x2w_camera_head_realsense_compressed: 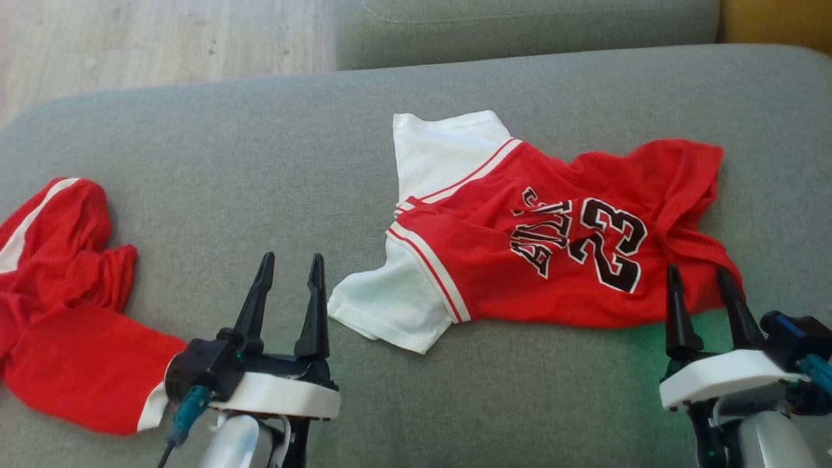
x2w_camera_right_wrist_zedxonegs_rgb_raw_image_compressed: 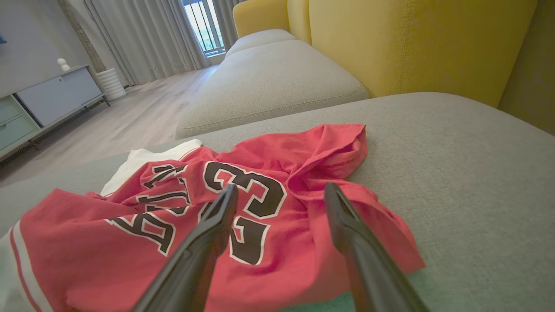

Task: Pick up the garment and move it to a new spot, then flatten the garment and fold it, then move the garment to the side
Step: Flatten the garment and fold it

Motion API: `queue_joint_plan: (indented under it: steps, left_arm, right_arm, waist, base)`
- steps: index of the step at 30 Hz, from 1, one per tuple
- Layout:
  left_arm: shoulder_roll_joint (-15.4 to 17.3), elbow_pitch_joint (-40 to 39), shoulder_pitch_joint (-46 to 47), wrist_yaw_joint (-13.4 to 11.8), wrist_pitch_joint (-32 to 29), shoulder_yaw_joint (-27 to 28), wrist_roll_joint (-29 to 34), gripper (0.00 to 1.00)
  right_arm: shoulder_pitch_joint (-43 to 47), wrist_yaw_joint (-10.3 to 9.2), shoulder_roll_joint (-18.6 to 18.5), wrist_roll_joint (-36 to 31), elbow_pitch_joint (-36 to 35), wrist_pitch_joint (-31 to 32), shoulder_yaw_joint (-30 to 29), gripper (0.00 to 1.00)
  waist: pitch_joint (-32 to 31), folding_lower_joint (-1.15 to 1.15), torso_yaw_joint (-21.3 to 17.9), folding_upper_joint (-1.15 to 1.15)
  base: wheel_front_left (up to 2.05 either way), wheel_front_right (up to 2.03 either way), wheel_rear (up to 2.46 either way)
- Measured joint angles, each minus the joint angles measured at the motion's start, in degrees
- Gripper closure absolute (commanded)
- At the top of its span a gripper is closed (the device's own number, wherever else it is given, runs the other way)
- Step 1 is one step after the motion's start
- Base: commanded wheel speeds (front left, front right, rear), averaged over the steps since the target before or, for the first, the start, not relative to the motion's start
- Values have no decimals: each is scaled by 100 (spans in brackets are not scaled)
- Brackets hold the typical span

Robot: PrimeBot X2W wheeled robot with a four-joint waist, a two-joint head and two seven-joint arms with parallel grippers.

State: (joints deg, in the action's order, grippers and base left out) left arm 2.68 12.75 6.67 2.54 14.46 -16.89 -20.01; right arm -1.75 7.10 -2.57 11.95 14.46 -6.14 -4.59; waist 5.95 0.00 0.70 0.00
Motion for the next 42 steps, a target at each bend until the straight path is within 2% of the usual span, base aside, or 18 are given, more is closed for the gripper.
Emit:
queue_joint_plan:
  steps: [4,8,14,22,29,34,40,41,42]
  left_arm:
    - [0,59,31,88,0,-92,0,0]
    - [0,509,113,301,0,-523,1,0]
    - [11,1124,539,343,-224,-723,164,0]
    - [11,2315,2049,303,-1202,-680,94,0]
    - [63,3468,3173,383,-2141,-664,-68,0]
    - [167,3979,3608,459,-2436,-777,-78,0]
    - [226,4242,4105,460,-3107,-1163,-578,0]
    - [275,4209,4147,460,-3229,-1299,-679,53]
    - [350,4144,4174,460,-3311,-1421,-767,100]
  right_arm:
    - [-25,0,0,67,11,-44,45,0]
    - [-125,0,0,119,57,-92,76,0]
    - [-185,0,0,116,102,-102,167,0]
    - [-417,0,-1,175,112,-177,336,0]
    - [-539,0,-1,219,211,-297,479,0]
    - [-678,0,0,272,281,-380,620,0]
    - [-742,0,-2,356,388,-504,728,0]
    - [-742,0,-2,360,409,-505,728,0]
    - [-743,0,-2,360,425,-516,730,0]
  waist:
    - [75,0,-72,0]
    - [113,0,-135,0]
    - [188,0,-251,0]
    - [448,0,-589,0]
    - [765,1,-950,0]
    - [933,0,-1159,0]
    - [1047,0,-1352,0]
    - [1057,0,-1373,0]
    - [1070,-1,-1390,0]
  base:
    - [0,0,0]
    - [0,0,0]
    - [0,0,0]
    - [0,0,0]
    - [0,0,0]
    - [0,0,0]
    - [0,0,0]
    - [0,0,0]
    - [0,0,0]
